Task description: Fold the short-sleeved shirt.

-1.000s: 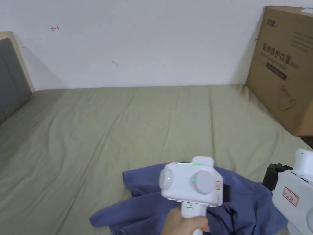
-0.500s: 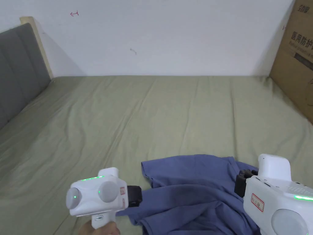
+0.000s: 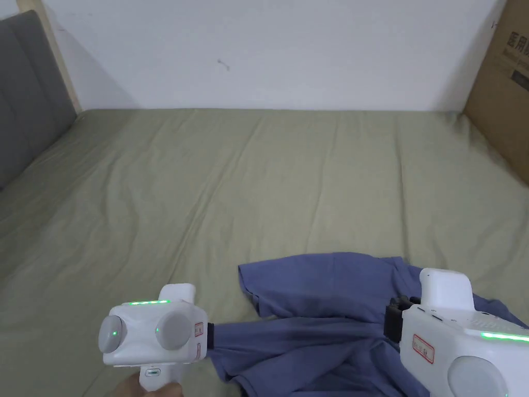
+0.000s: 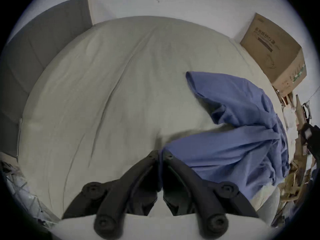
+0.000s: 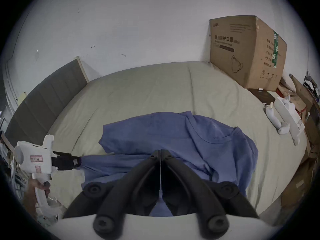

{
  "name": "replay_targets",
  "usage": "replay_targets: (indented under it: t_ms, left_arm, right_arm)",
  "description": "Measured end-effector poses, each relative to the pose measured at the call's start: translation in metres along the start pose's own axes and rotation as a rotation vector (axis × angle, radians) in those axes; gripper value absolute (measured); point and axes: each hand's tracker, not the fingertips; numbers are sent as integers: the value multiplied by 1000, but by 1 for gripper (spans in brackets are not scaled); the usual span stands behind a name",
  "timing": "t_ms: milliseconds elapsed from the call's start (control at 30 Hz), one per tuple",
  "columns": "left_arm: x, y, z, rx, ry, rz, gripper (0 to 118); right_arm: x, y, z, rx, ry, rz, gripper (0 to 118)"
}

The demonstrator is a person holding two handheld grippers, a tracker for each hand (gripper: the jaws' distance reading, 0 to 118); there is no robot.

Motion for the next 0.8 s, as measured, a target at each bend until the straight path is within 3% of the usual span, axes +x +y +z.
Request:
replay_targets:
  t_ms: [133,233,267,300,333,400,467,500,600,700,733,767,800]
  left_arm:
    - [0,0,9,22,-31,25,3]
    - [-3,2,16,33,-45,27,3]
    - [-4,1,18,41,-56,35,3]
    - [-6,1,19,43,-64,36,3]
    - [-7,2,20,42,-67,38,3]
    - [-8,3,21,42,-74,33,3]
    - [-9,5,20,46,-78,30,3]
    - [-9,7,19,45,-78,30,3]
    - [-9,11,15,44,-82,37,3]
    - [-9,13,12,39,-78,28,3]
    - [-9,13,11,40,-81,27,3]
    - [-9,14,11,41,-82,24,3]
    - [-8,13,10,40,-79,29,3]
  right_arm:
    - [-4,31,-32,-21,74,23,5]
    - [-17,66,-77,-100,107,155,17]
    - [-21,74,-95,-104,113,202,38]
    - [-24,82,-118,-118,105,239,75]
    - [-27,92,-142,-150,80,262,92]
    - [-27,106,-179,-190,23,261,92]
    - [-24,115,-217,-282,69,266,92]
    - [-22,115,-236,-320,48,277,92]
    - [-19,99,-275,-416,-38,372,90]
    - [-16,92,-282,-418,3,351,88]
    - [-16,96,-275,-415,11,323,83]
    - [-17,97,-272,-408,25,323,70]
    - [-19,97,-269,-393,48,332,45]
